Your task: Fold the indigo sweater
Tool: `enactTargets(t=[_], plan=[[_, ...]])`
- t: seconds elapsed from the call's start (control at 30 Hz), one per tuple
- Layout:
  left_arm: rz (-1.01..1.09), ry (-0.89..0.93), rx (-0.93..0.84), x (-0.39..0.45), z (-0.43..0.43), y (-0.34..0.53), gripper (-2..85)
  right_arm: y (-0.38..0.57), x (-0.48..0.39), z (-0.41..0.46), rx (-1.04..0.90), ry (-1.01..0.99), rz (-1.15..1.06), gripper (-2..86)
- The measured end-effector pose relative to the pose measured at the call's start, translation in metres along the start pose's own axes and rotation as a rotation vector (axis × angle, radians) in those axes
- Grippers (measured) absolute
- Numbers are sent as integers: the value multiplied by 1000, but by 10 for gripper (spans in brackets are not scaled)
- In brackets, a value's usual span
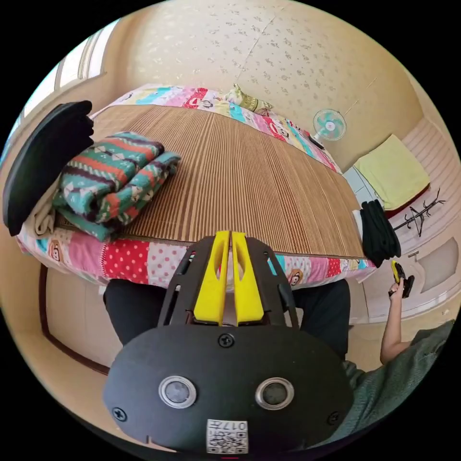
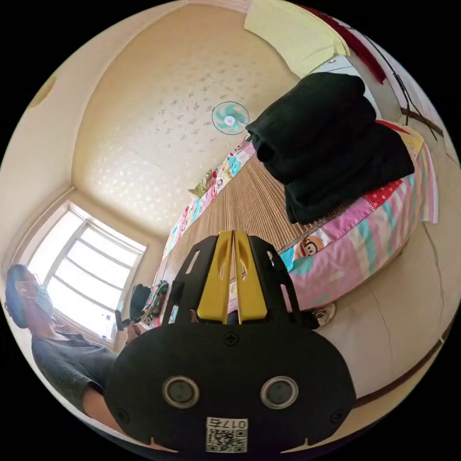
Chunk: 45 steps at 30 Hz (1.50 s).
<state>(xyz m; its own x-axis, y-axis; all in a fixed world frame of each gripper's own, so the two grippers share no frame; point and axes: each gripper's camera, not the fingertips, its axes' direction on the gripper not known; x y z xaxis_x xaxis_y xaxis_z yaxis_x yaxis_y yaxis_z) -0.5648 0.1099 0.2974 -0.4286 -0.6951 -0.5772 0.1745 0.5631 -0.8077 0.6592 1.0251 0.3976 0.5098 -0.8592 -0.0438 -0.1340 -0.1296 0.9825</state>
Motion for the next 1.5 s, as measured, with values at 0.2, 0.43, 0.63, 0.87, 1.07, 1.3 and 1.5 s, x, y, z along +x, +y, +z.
enactTargets(t=[0.2,0.43,0.63,0.87,1.07,1.3,1.5], plan=[[-119,-346,105,-48,-36,-39,137,40,-55,97,-177,-227,-83,6],[-180,-516,-147,-109,17,-97,175,78,-53,142,-231,-377,-59,5],[-251,-396,-74,-100,-10,-86,91,122,-44,131,-283,-294,-40,5],[-236,332,85,-96,-88,-71,73,148,-15,102,-254,-262,-46,5],[30,716,156,-6,-133,-75,66,164,-6,113,-213,-335,-63,4],[177,1527,483,59,-202,-125,63,192,-3,163,-293,-441,-106,4],[204,1510,588,43,-216,-149,64,229,20,183,-308,-465,-95,6]])
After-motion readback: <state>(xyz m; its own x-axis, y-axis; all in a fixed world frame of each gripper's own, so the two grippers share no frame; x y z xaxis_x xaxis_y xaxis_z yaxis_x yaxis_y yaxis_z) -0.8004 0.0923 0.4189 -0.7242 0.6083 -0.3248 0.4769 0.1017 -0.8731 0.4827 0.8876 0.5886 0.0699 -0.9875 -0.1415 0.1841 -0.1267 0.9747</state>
